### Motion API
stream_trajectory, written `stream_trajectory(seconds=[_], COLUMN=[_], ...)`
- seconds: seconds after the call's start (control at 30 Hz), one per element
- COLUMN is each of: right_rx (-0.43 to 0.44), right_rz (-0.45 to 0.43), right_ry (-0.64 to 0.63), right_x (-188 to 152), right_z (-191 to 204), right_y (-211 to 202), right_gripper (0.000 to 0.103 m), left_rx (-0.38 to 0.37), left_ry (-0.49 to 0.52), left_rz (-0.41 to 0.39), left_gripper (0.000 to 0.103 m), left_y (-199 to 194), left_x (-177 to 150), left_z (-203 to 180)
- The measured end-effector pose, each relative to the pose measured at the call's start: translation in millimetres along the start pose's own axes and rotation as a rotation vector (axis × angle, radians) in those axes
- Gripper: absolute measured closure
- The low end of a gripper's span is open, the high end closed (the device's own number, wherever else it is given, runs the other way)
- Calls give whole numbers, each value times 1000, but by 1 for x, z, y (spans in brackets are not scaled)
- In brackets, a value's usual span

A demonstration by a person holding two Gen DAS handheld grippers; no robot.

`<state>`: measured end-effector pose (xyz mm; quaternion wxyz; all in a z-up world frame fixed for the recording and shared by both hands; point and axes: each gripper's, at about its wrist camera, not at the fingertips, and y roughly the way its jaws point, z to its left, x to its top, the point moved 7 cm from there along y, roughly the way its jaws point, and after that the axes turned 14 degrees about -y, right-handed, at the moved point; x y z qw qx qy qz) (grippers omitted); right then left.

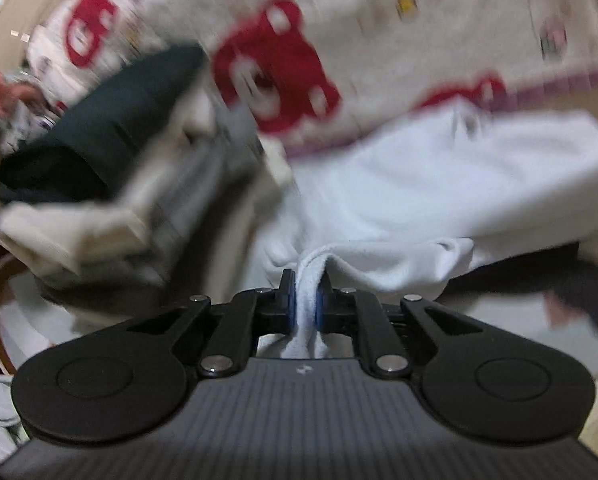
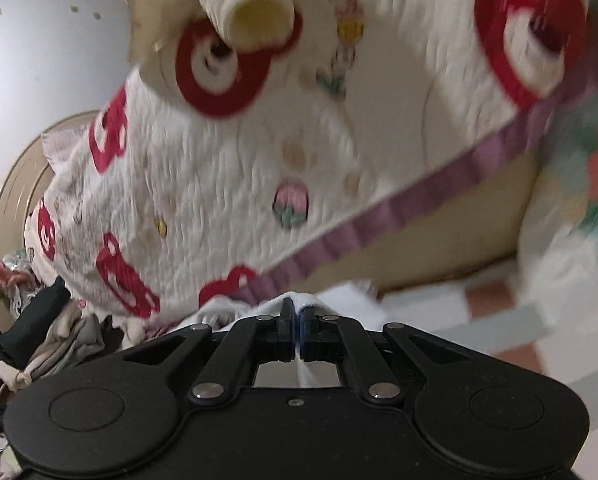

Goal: Fold clothes
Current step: 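Lift and shake the shirt with both tools, then lower it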

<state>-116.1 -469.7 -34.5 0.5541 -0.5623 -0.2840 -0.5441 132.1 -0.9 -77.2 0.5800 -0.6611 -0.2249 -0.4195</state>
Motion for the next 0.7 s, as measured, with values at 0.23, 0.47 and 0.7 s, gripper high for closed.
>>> stream_trajectory(seconds=[0.23,0.47,0.7], right_rx=[-18,-10,-21], right_rz=[136,381,155], right_ry=[58,38,-30], right_x=[-73,-160,6], right_z=[-5,1,-26], right_y=[-48,-18,41], right_gripper=[100,100,100], left_rx=[-28,75,84], left_ry=[-111,0,20], left_rz=[167,145,-36], left_gripper=[94,96,96], left_y=[-49,-6,-4], left_x=[-42,-37,78], left_z=[8,-7,-23])
